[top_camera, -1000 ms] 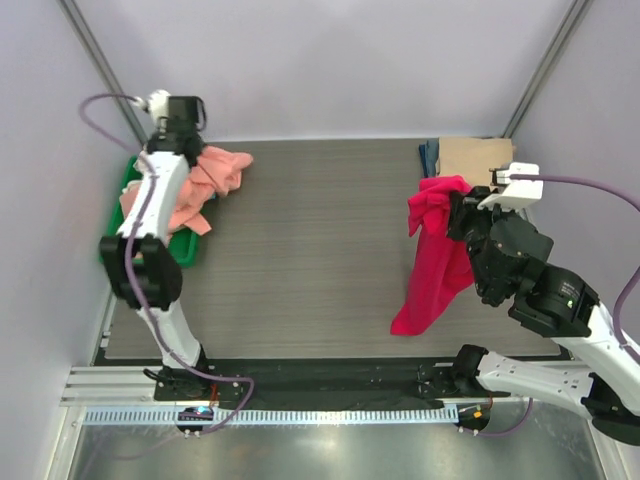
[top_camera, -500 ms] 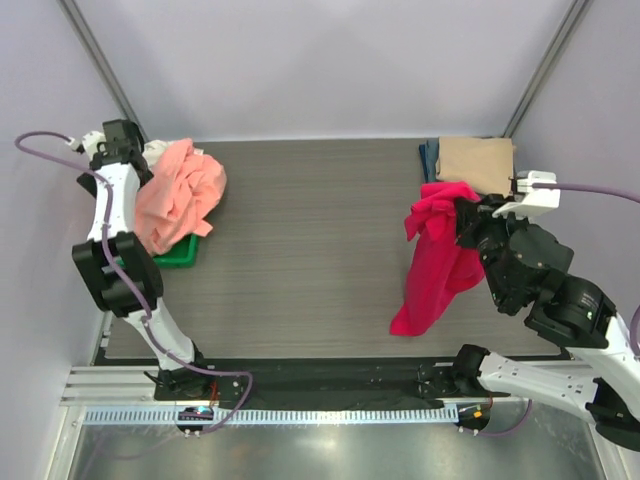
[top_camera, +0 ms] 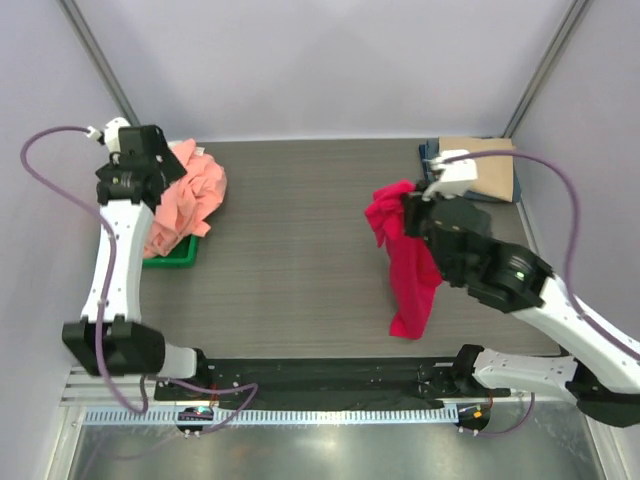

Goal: Fold and stack the t-shirts
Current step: Move the tshirt to the center of the board

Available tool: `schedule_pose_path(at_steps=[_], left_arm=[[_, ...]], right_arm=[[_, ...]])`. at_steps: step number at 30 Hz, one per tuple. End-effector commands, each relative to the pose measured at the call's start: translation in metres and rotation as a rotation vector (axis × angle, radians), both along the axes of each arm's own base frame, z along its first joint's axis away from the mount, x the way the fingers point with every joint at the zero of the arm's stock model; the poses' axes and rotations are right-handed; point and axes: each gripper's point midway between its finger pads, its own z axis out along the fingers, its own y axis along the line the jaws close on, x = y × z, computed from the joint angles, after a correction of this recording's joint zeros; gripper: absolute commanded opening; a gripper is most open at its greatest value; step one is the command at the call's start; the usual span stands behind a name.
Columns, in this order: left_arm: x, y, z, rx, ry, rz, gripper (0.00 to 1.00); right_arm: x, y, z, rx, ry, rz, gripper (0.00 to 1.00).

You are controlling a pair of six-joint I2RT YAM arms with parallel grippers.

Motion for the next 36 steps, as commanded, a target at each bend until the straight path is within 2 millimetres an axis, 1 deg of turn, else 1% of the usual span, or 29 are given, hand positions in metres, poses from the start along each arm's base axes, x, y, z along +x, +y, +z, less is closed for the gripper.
schedule_pose_path(at_steps=[1,2,3,4,5,6,7,8,10,11,12,13,14,15,16,17,18,19,20,21,22,23,25,26,28,30,31,35,36], left_arm=[[-0.017,-0.05,-0.01,-0.055,-0.011,-0.209,1.0],[-0.02,-0.068,-0.017,-0.119,-0.025,-0.276,1.0],[-0.028,-0.075,-0.04,-0.162,-0.007,-0.292,0.99],[-0.034,-0.079,-0.044,-0.178,-0.019,-0.306,0.98],[-0.044,-0.081,-0.038,-0.185,-0.058,-0.313,0.98],[-0.048,-0.081,-0.04,-0.177,-0.071,-0.315,0.99],[-0.055,-0.08,-0.05,-0.173,-0.052,-0.311,0.99],[-0.063,-0.079,-0.043,-0.163,-0.076,-0.312,1.0],[-0.074,-0.08,-0.044,-0.153,-0.059,-0.33,1.0],[-0.078,-0.079,-0.044,-0.152,-0.057,-0.332,1.0],[-0.085,-0.081,-0.041,-0.154,-0.061,-0.342,1.0],[-0.089,-0.081,-0.04,-0.154,-0.064,-0.346,1.0],[-0.092,-0.082,-0.041,-0.157,-0.062,-0.346,1.0],[-0.097,-0.085,-0.037,-0.163,-0.08,-0.361,1.0],[-0.098,-0.087,-0.036,-0.169,-0.086,-0.367,1.0],[-0.1,-0.088,-0.034,-0.174,-0.095,-0.373,1.0],[-0.103,-0.089,-0.034,-0.179,-0.094,-0.379,1.0],[-0.106,-0.092,-0.032,-0.188,-0.105,-0.392,1.0],[-0.107,-0.093,-0.032,-0.191,-0.105,-0.398,1.0],[-0.111,-0.094,-0.033,-0.195,-0.098,-0.401,1.0],[-0.114,-0.096,-0.032,-0.201,-0.104,-0.412,1.0],[-0.116,-0.097,-0.033,-0.203,-0.099,-0.418,1.0],[-0.121,-0.099,-0.041,-0.208,-0.083,-0.425,1.0],[-0.124,-0.099,-0.042,-0.206,-0.086,-0.43,1.0],[-0.129,-0.099,-0.054,-0.21,-0.059,-0.433,1.0],[-0.13,-0.102,-0.059,-0.219,-0.058,-0.444,1.0],[-0.132,-0.103,-0.07,-0.228,-0.037,-0.445,1.0],[-0.127,-0.106,-0.089,-0.248,-0.018,-0.451,1.0],[-0.126,-0.109,-0.091,-0.261,-0.008,-0.464,1.0]], right_arm=[[0.031,0.07,0.012,0.018,-0.013,0.144,0.06],[0.035,0.097,0.01,0.023,0.01,0.249,0.05],[0.043,0.103,0.046,0.061,-0.04,0.28,0.01],[0.046,0.115,0.062,0.069,-0.064,0.327,0.01],[0.052,0.13,0.102,0.114,-0.132,0.359,0.01],[0.053,0.131,0.126,0.134,-0.181,0.372,0.01],[0.052,0.133,0.148,0.142,-0.231,0.392,0.01],[0.047,0.129,0.19,0.204,-0.316,0.403,0.01],[0.041,0.119,0.221,0.248,-0.38,0.404,0.01],[0.039,0.111,0.231,0.267,-0.398,0.384,0.01],[0.035,0.095,0.236,0.281,-0.407,0.341,0.01],[0.037,0.086,0.229,0.279,-0.396,0.3,0.01],[0.047,0.086,0.196,0.25,-0.333,0.258,0.01],[0.043,0.056,0.188,0.276,-0.322,0.154,0.01],[0.044,0.044,0.169,0.283,-0.292,0.107,0.02],[0.06,0.044,0.102,0.26,-0.172,0.046,0.07],[0.062,0.036,0.07,0.251,-0.122,0.011,0.42],[0.05,0.018,0.053,0.279,-0.107,-0.002,0.68],[0.054,0.004,-0.028,0.184,0.035,-0.076,0.88],[0.048,-0.01,-0.057,0.231,0.095,-0.14,1.0],[0.039,-0.028,-0.076,0.248,0.132,-0.192,1.0],[0.031,-0.053,-0.123,0.198,0.229,-0.276,1.0],[0.021,-0.065,-0.144,0.25,0.28,-0.307,1.0],[0.012,-0.065,-0.147,0.278,0.286,-0.276,1.0],[0.007,-0.063,-0.141,0.3,0.281,-0.252,1.0],[0.01,-0.052,-0.132,0.308,0.282,-0.198,1.0],[0.013,-0.046,-0.132,0.287,0.29,-0.165,1.0],[0.036,0.006,-0.155,0.242,0.395,0.022,1.0],[0.042,0.024,-0.177,0.214,0.48,0.076,1.0]])
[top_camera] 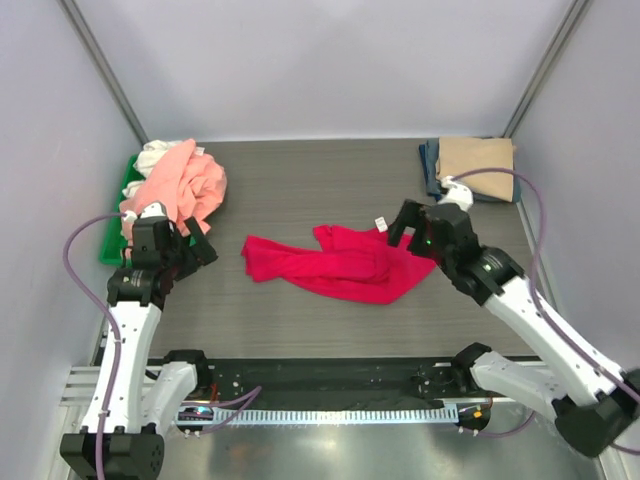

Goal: Fold and stack the t-shirts
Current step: Move the tshirt to the center of the board, then flatten the tshirt out

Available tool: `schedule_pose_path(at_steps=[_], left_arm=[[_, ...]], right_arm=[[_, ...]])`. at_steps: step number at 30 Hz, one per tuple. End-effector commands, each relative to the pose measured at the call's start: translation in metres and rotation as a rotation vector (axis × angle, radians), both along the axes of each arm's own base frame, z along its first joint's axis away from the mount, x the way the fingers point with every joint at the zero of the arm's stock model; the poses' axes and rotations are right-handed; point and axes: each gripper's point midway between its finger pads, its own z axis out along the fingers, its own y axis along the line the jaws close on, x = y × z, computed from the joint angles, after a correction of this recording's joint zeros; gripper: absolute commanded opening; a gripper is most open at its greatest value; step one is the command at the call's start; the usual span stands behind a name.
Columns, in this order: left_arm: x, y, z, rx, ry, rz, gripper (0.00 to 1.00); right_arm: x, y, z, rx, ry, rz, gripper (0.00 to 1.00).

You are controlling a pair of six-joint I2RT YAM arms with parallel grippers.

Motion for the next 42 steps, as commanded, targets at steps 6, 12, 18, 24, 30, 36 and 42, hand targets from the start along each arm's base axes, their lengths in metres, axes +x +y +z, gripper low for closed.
schedule_pose_path(at_steps=[6,12,18,24,30,36,42], left_arm=[[0.012,-0.017,-0.004,-0.052,-0.015,-0.096,1.0],[0.013,-0.019,-0.01,-0.061,0.008,-0.107,0.99],[0.014,-0.021,-0.009,-0.067,0.0,-0.113,0.99],[0.014,-0.022,-0.008,-0.069,-0.003,-0.116,0.99],[0.014,-0.023,-0.008,-0.074,-0.008,-0.122,0.99],[0.014,-0.023,-0.008,-0.075,-0.007,-0.123,0.99],[0.014,-0.023,-0.008,-0.074,-0.008,-0.124,0.99]], right_arm=[[0.053,0.114,-0.053,-0.07,0.167,0.366,1.0],[0.099,0.146,-0.091,-0.203,0.216,0.416,0.98],[0.123,0.162,-0.124,-0.269,0.274,0.442,0.93],[0.133,0.169,-0.144,-0.341,0.306,0.454,0.82],[0.143,0.168,-0.164,-0.428,0.349,0.446,0.56],[0.146,0.161,-0.172,-0.471,0.371,0.425,0.31],[0.15,0.158,-0.155,-0.486,0.338,0.404,0.01]])
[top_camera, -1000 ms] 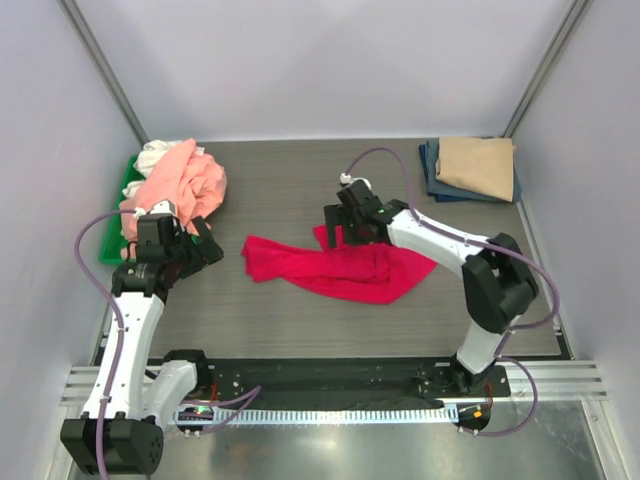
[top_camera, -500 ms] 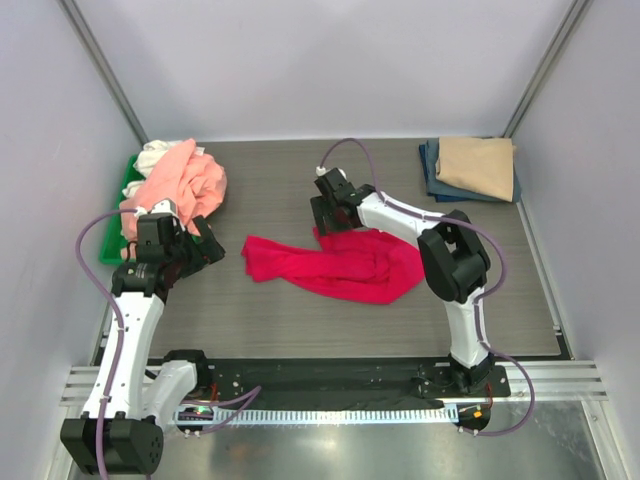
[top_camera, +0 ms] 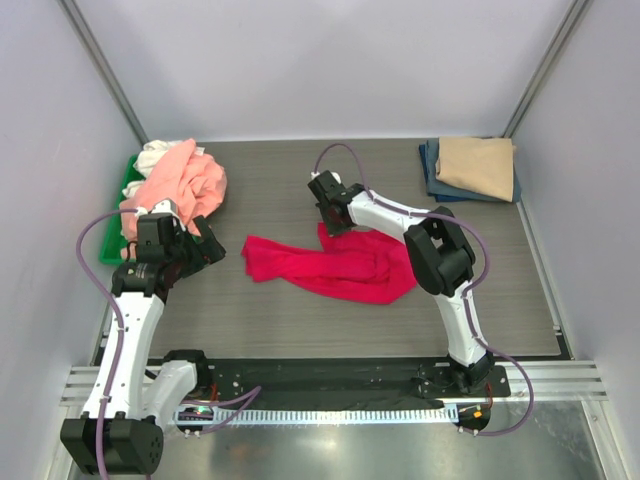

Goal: Fold and stack the t-shirts
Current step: Flatten the tshirt out

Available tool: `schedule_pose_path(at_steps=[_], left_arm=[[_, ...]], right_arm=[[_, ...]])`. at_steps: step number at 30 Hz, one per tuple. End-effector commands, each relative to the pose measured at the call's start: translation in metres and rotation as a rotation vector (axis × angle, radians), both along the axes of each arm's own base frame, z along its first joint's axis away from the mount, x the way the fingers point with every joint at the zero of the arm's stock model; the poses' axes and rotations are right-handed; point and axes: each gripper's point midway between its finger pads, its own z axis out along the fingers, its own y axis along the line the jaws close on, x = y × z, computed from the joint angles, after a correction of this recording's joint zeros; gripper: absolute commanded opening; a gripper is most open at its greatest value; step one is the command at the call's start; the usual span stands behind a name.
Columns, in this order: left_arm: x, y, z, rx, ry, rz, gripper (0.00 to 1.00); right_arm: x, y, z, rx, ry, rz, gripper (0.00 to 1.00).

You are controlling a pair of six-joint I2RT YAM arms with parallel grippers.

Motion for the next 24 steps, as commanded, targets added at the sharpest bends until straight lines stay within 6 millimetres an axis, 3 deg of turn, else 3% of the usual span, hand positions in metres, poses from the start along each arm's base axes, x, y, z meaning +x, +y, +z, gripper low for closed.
schedule_pose_path(at_steps=[1,5,12,13,16,19,20,22,24], left_arm=[[0.006,-0.003,0.008,-0.005,-0.048,-0.024,0.99],[0.006,-0.002,0.007,-0.002,-0.045,-0.021,0.98],[0.004,0.0,0.008,0.002,-0.052,-0.012,0.98],[0.004,0.0,0.008,0.004,-0.055,-0.009,0.98],[0.004,0.001,0.009,0.005,-0.058,-0.006,0.98],[0.004,0.001,0.009,0.006,-0.058,-0.003,0.98],[0.004,0.001,0.009,0.006,-0.055,-0.001,0.98],[0.005,0.001,0.01,0.001,-0.055,0.007,0.96],[0.006,0.002,0.006,-0.004,-0.034,0.02,0.94]], right_arm=[[0.013,0.002,0.041,0.008,-0.088,-0.007,0.01],[0.019,-0.002,0.085,0.015,-0.155,-0.014,0.01],[0.019,-0.015,0.197,0.068,-0.309,-0.041,0.01],[0.015,-0.019,0.225,0.102,-0.35,-0.045,0.01],[0.002,-0.024,0.276,0.193,-0.423,-0.048,0.01],[-0.012,-0.033,0.303,0.239,-0.454,-0.056,0.01],[-0.022,-0.041,0.321,0.27,-0.484,-0.06,0.01],[-0.033,-0.051,0.324,0.278,-0.491,-0.077,0.01],[-0.052,-0.07,0.347,0.314,-0.546,-0.106,0.01]])
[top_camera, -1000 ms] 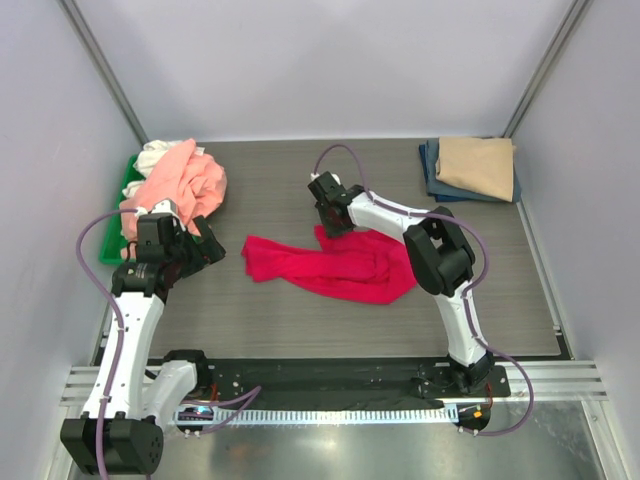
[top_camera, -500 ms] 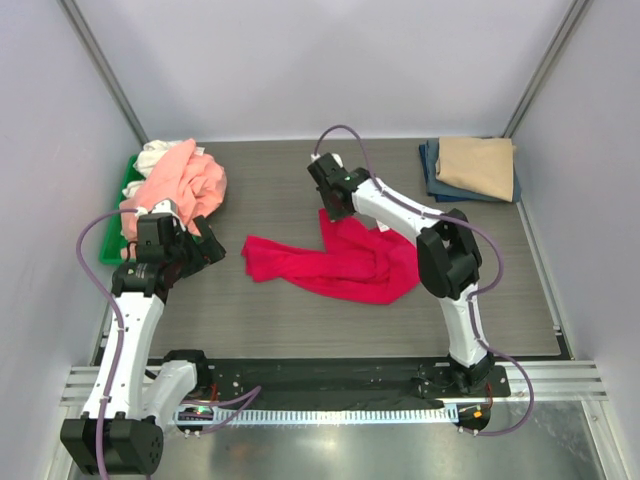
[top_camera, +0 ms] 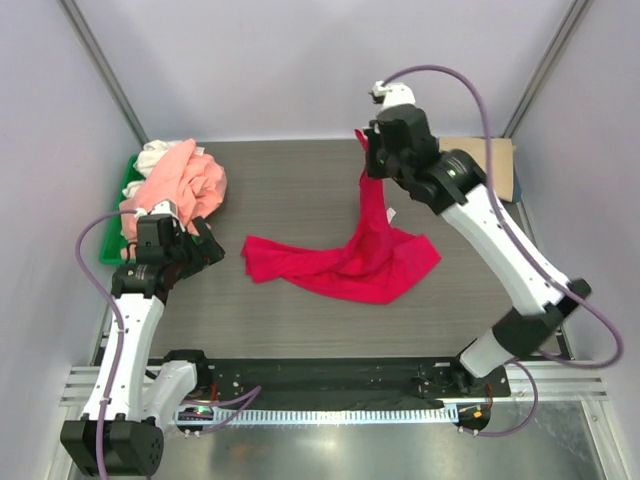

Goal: Fold and stack the t-shirts
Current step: Flatten the tshirt out

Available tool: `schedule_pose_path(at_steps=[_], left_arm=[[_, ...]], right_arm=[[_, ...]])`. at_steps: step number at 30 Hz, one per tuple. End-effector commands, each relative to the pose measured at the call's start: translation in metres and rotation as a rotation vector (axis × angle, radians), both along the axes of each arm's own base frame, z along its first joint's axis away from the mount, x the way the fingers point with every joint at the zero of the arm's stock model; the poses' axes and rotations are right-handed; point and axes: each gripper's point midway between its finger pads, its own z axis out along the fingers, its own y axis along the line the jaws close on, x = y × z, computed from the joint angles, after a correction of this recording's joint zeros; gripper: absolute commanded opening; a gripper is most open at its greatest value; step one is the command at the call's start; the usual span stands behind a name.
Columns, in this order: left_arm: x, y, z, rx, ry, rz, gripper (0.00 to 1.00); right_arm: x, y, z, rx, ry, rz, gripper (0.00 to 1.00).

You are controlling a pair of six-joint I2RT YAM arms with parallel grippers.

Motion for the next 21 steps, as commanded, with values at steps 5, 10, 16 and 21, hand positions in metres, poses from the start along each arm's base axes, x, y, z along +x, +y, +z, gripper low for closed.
schedule_pose_path(at_steps=[5,10,16,21], left_arm=[[0.015,-0.02,0.008,-0.047,-0.012,-0.002,0.89],[0.024,-0.052,0.002,-0.024,0.003,-0.039,0.86],[0.008,-0.09,-0.046,0.012,0.103,-0.082,0.84],[-0.005,-0.125,-0.075,-0.1,0.121,-0.115,0.79]], right_arm=[[-0.066,-0.092,0.044,0.14,-0.169,-0.248,0.01],[-0.119,-0.17,0.081,0.246,-0.338,-0.445,0.01],[-0.14,-0.191,0.074,0.243,-0.362,-0.461,0.01],[-0.134,-0.176,0.051,0.231,-0.302,-0.414,0.01]])
